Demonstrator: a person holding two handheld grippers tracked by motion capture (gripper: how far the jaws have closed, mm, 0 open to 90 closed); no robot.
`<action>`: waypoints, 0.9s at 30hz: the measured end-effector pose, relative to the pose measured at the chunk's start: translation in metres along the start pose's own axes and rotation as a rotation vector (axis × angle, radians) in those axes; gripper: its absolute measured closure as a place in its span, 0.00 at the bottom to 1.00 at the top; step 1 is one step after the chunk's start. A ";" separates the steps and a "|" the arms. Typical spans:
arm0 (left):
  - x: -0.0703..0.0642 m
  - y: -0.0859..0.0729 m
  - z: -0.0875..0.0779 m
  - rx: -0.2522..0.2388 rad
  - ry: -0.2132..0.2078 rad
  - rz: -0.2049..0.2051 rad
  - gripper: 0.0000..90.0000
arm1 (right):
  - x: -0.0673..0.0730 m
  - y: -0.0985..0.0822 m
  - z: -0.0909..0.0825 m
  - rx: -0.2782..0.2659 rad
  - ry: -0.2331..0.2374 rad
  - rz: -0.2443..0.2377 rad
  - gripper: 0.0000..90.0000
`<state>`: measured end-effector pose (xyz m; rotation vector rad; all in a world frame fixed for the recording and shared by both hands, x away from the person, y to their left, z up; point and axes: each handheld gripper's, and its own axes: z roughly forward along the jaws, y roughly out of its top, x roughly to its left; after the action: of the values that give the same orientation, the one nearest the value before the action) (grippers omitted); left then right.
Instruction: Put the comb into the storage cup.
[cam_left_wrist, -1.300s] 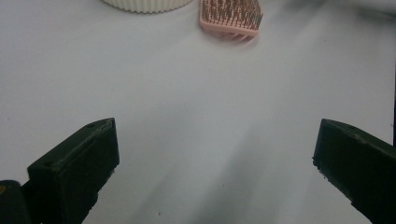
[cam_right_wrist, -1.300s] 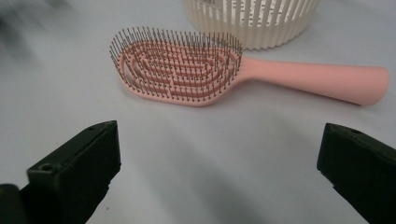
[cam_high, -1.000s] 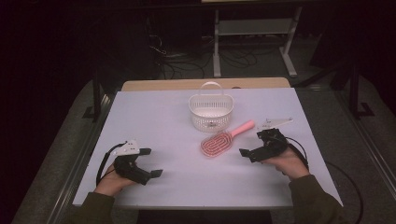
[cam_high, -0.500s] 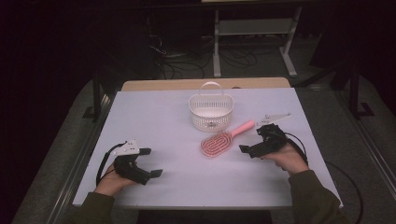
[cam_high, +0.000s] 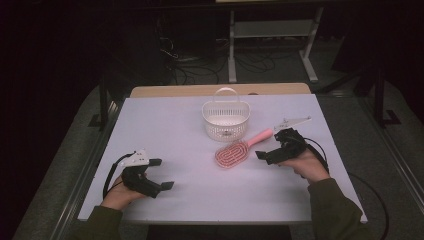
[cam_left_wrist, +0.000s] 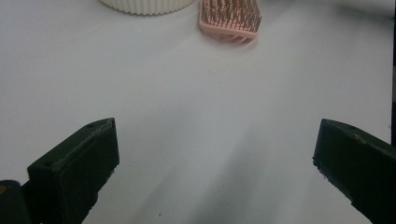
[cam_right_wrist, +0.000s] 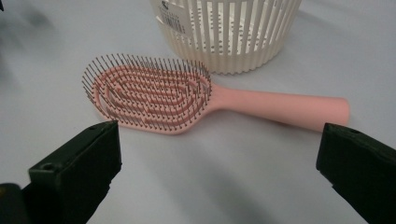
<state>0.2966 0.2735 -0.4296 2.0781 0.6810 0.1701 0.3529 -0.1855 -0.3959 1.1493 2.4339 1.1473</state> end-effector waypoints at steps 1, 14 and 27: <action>0.000 0.000 0.000 0.000 0.000 0.000 0.00 | -0.001 0.001 0.000 -0.003 -0.001 0.001 0.00; 0.001 0.000 0.000 -0.003 0.000 -0.003 0.00 | -0.008 0.011 0.000 -0.012 -0.021 0.005 0.00; 0.000 0.000 0.000 -0.005 -0.003 -0.001 0.00 | -0.014 0.018 0.005 -0.005 -0.033 0.009 0.00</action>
<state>0.2967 0.2733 -0.4294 2.0728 0.6799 0.1680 0.3744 -0.1862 -0.3878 1.1697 2.4020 1.1273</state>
